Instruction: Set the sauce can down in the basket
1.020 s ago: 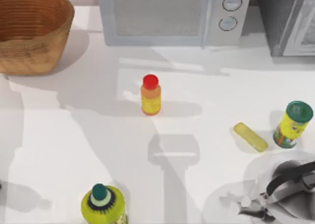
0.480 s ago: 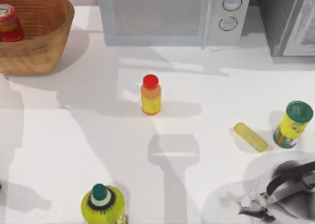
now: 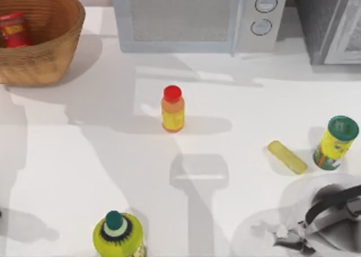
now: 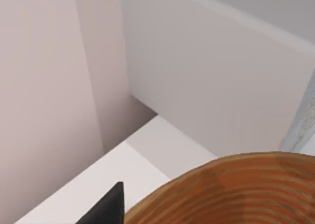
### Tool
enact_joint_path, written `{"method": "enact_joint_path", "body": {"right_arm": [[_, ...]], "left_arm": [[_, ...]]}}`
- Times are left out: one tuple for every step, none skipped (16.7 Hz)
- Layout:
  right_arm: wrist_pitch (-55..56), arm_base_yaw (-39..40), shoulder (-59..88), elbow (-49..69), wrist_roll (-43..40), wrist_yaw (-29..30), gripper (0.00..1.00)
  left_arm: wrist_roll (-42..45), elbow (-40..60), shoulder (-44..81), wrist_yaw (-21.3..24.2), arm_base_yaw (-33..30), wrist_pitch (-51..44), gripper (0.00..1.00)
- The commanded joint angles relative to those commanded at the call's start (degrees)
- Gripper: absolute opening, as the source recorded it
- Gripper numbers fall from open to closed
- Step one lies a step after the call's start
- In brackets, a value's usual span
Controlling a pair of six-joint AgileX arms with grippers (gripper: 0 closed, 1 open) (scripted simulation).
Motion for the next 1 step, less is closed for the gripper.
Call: {"method": "enact_joint_path", "body": {"right_arm": [[0.0,0.0,0.0,0.0,0.0,0.0,1.0]], "left_arm": [[0.0,0.0,0.0,0.0,0.0,0.0,1.0]]}}
